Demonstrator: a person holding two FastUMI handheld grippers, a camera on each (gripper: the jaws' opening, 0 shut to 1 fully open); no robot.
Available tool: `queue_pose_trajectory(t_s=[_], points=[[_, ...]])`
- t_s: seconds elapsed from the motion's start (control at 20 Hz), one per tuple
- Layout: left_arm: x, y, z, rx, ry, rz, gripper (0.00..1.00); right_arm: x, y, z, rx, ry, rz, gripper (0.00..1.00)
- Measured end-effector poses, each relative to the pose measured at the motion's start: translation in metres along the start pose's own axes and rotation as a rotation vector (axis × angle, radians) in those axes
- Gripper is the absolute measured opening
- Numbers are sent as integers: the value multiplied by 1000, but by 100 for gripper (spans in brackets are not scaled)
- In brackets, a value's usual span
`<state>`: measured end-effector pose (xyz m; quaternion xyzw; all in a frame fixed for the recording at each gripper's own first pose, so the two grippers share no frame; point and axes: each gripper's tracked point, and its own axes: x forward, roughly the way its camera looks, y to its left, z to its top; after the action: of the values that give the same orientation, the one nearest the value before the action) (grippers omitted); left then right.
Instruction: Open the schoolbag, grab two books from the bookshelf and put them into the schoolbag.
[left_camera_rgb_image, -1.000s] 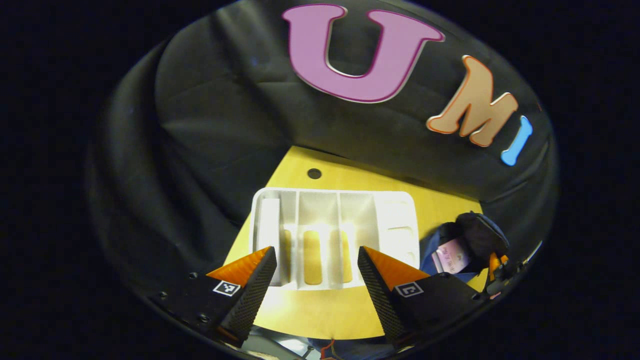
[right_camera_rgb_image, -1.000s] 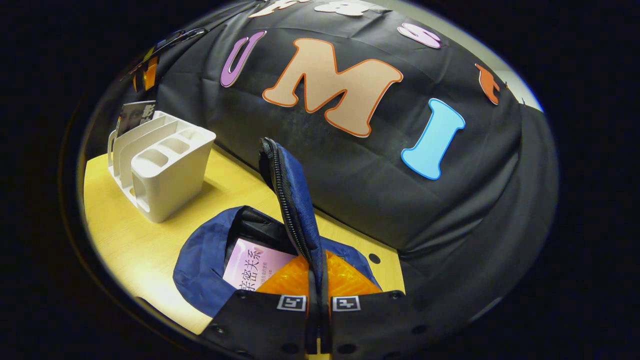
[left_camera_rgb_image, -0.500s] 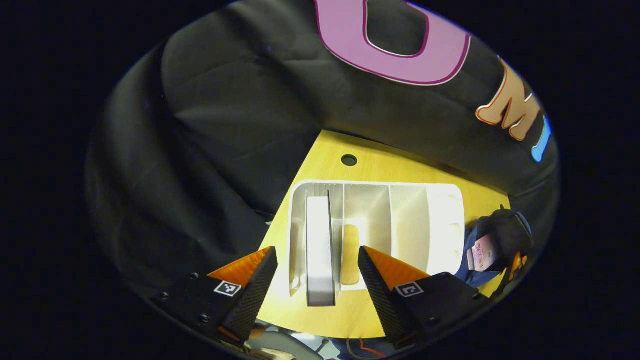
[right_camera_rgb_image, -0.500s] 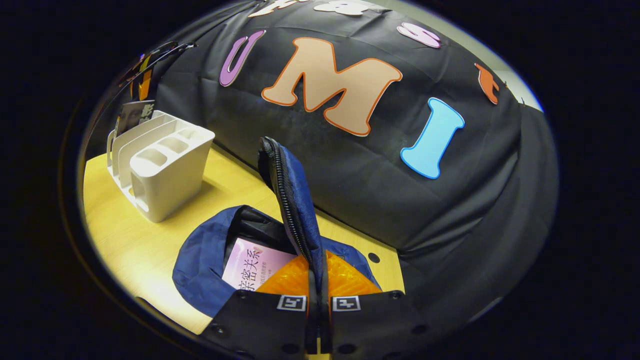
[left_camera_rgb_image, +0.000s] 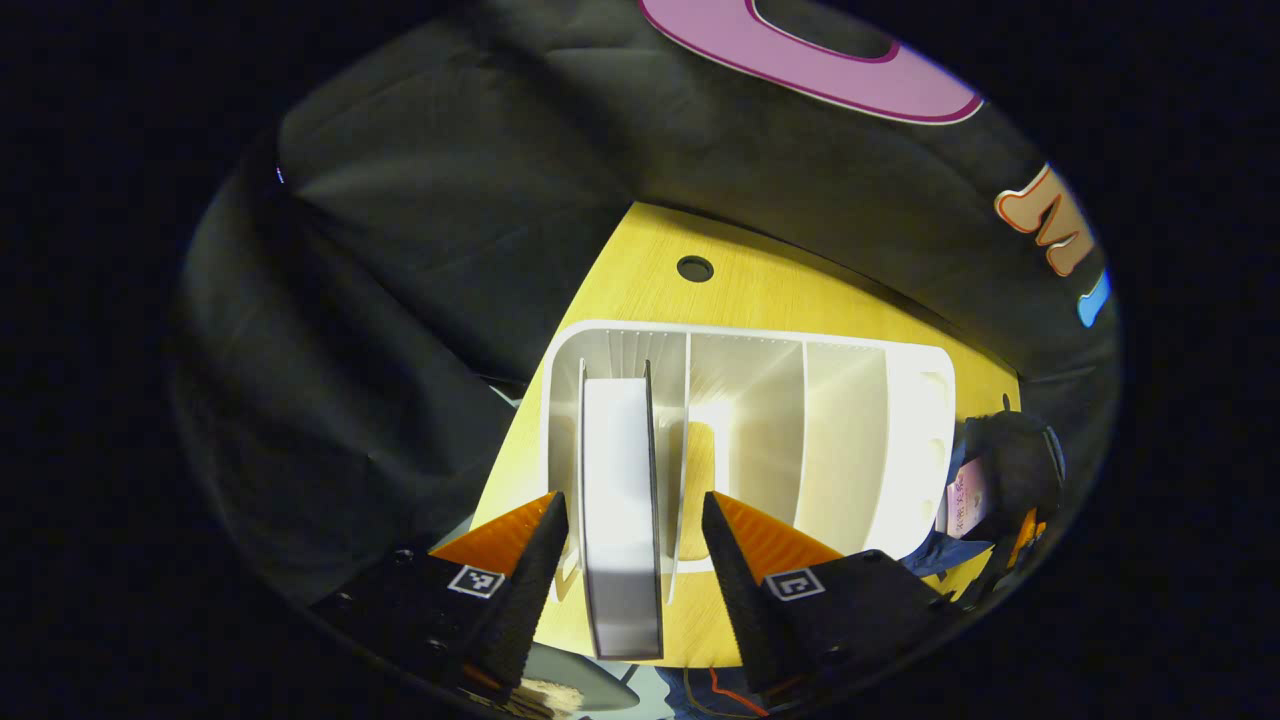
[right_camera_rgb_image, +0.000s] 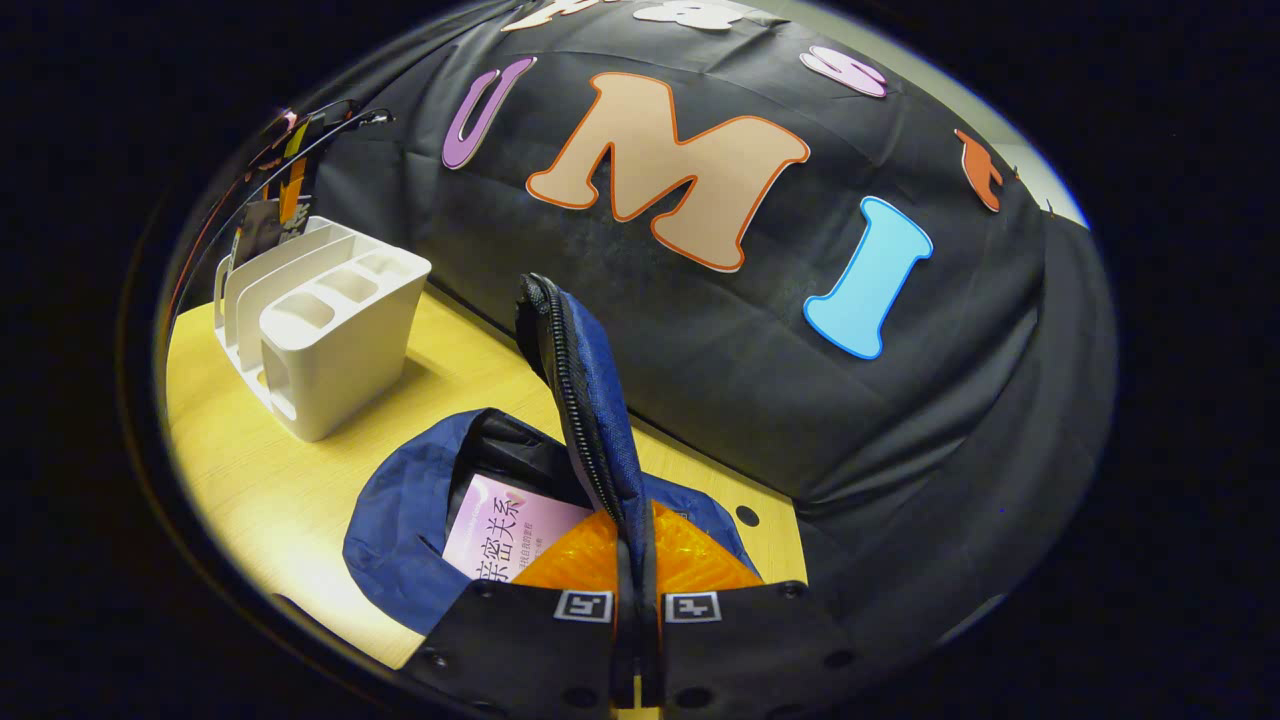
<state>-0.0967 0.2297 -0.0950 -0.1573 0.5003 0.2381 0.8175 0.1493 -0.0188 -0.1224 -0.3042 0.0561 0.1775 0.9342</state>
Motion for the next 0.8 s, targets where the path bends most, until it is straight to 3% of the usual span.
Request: queue_pose_trajectory(t_s=[0.2,0.3,0.45,0.7,0.8], points=[[2,1,-4,22,44,5,73,1,0,1,-1,3,-2,5],[2,3,-4,36,57,20,75,1,1,1,-4,3,-2,5],[7,7,-8,51,88,22,63,1,1,1,-6,6,-3,5],[23,6,-19,66,137,20,57,1,1,1,-9,10,-1,5],[26,13,-24,76,151,40,45,1,1,0,-12,11,0,5]])
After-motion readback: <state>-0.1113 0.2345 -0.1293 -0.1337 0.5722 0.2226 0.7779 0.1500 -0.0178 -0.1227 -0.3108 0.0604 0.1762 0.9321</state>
